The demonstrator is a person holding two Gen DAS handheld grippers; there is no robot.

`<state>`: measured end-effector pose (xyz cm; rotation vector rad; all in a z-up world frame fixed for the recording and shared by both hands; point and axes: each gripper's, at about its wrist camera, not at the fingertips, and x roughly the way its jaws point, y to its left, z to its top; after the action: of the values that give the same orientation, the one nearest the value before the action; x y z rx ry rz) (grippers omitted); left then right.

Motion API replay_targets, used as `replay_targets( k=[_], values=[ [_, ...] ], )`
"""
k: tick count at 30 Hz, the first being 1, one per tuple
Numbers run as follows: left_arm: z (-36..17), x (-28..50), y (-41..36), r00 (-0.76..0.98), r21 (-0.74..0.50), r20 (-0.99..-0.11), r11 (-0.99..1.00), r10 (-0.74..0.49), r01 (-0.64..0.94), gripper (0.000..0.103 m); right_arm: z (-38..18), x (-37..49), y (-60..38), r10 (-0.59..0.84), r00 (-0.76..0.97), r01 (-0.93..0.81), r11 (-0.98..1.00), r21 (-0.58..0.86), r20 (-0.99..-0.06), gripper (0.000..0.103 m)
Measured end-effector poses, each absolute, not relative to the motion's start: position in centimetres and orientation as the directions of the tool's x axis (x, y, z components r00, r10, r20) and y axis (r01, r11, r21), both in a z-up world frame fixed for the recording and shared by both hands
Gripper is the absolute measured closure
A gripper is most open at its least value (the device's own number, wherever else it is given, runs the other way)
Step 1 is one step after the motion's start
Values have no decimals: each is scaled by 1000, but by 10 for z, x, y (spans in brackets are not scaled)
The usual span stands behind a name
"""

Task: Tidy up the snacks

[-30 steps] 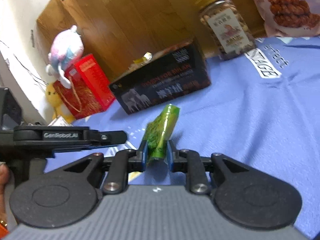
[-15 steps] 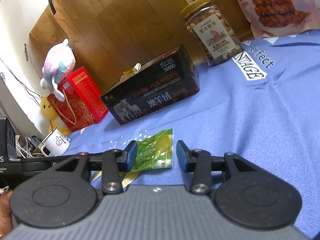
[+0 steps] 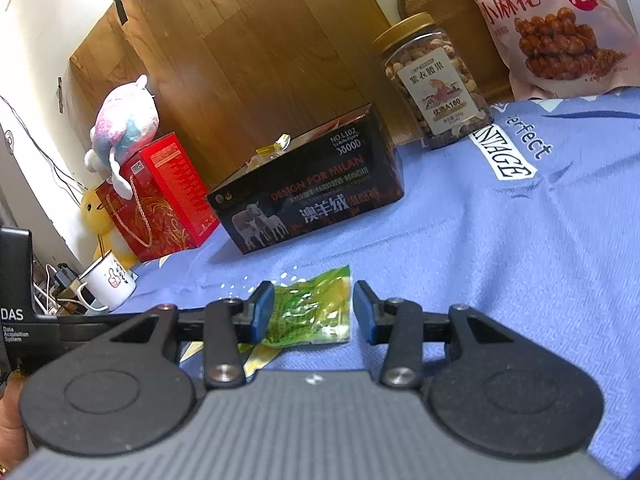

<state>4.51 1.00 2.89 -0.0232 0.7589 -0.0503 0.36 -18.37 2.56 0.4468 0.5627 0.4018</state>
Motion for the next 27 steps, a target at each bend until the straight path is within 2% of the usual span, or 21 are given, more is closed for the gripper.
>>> replay_targets(
  k=[4, 12, 14, 21, 23, 27],
  values=[
    [27, 44, 8, 737, -4, -675, 999, -35, 44, 68, 26, 2, -183, 470, 781, -238, 833, 499, -412, 56],
    [21, 40, 8, 763, 37, -646, 999, 3, 27, 50, 26, 1, -185, 436, 807, -213, 844, 492, -398, 54],
    [20, 39, 8, 768, 42, -640, 999, 10, 23, 46, 25, 0, -187, 417, 821, -196, 848, 492, -390, 45],
    [19, 40, 12, 771, 40, -636, 999, 25, 0, 36, 22, -2, -195, 322, 862, -83, 851, 518, -392, 43],
    [18, 40, 13, 767, 40, -640, 999, 37, -16, 26, 20, -2, -198, 316, 864, -65, 842, 536, -392, 43],
    [18, 40, 14, 765, 36, -643, 999, 39, -20, 25, 17, 0, -204, 330, 857, -47, 815, 577, -396, 33]
  ],
)
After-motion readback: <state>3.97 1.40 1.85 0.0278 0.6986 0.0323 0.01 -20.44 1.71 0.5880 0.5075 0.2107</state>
